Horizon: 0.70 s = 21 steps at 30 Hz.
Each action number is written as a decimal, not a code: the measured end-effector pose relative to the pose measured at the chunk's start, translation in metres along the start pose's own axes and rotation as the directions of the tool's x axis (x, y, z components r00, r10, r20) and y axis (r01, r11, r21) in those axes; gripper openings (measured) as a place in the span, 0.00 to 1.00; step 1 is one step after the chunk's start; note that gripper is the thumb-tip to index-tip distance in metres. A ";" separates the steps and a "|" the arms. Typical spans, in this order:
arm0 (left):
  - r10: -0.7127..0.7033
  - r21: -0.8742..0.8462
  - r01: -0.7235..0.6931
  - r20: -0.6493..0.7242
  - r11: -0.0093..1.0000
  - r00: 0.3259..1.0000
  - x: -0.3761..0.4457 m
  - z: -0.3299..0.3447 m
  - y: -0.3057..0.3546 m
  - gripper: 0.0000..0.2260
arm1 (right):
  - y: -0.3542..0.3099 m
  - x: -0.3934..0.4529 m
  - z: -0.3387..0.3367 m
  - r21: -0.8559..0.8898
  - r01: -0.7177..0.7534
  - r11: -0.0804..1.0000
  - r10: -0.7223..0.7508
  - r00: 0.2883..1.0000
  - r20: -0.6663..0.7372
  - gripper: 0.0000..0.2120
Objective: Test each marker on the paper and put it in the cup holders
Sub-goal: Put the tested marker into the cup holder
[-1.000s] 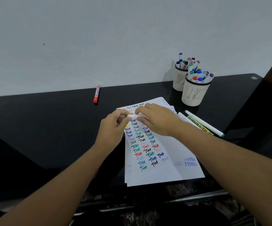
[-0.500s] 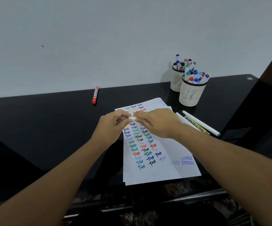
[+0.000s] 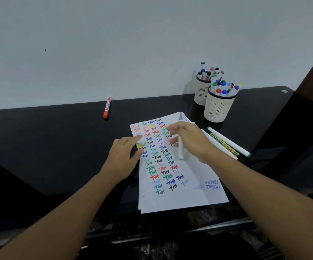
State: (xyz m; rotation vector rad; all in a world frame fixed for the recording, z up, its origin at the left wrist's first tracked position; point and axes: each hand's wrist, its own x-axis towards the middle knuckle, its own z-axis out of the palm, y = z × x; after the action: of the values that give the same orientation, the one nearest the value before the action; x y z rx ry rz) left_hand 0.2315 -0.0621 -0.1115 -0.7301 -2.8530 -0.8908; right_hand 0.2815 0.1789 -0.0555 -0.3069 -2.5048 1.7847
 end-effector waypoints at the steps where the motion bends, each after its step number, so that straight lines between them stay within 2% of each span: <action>1: 0.028 0.045 -0.029 0.013 0.999 1.000 -0.001 0.002 0.000 0.24 | 0.002 -0.001 0.000 0.073 -0.015 0.997 0.014 1.000 0.012 0.18; 3: 0.058 0.133 -0.066 0.064 0.989 0.996 -0.002 0.003 0.002 0.25 | 0.006 -0.006 -0.001 0.090 0.007 0.996 -0.011 0.999 0.041 0.21; 5: 0.045 0.197 -0.074 0.147 0.978 0.988 -0.002 0.002 0.002 0.27 | 0.011 -0.009 0.000 -0.043 0.081 0.996 -0.080 0.996 0.035 0.20; 8: 0.014 0.255 -0.077 0.238 0.964 0.971 0.000 0.000 0.004 0.30 | 0.020 -0.012 0.001 -0.134 0.166 0.977 -0.168 0.986 -0.005 0.13; 11: 0.007 0.280 -0.082 0.261 0.957 0.965 0.000 0.000 0.006 0.31 | 0.026 -0.017 -0.001 -0.024 0.207 0.978 -0.208 0.973 -0.099 0.03; 12: 0.006 0.289 -0.086 0.266 0.953 0.964 0.000 0.000 0.006 0.31 | 0.028 -0.019 -0.001 0.014 0.208 0.978 -0.204 0.971 -0.122 0.04; 14: 0.003 0.306 -0.090 0.273 0.948 0.962 0.001 -0.001 0.007 0.32 | 0.035 -0.023 -0.001 0.060 0.172 0.983 -0.162 0.976 -0.143 0.13; 16: -0.002 0.315 -0.088 0.277 0.945 0.961 0.002 0.000 0.007 0.33 | 0.041 -0.026 0.000 0.063 0.127 0.990 -0.113 0.976 -0.185 0.16; 18: -0.006 0.316 -0.083 0.271 0.945 0.963 0.002 0.001 0.007 0.35 | 0.044 -0.026 0.000 0.059 0.095 0.994 -0.079 0.969 -0.233 0.15; 21: -0.010 0.305 -0.072 0.259 0.950 0.966 0.002 0.002 0.004 0.37 | 0.042 -0.026 -0.002 0.048 0.096 0.994 -0.082 0.968 -0.236 0.07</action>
State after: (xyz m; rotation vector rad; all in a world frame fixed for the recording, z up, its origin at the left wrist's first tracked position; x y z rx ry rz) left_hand 0.2315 -0.0567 -0.1108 -0.9039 -3.0872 -0.3422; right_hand 0.3125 0.1890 -0.0925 -0.3713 -2.2639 1.6772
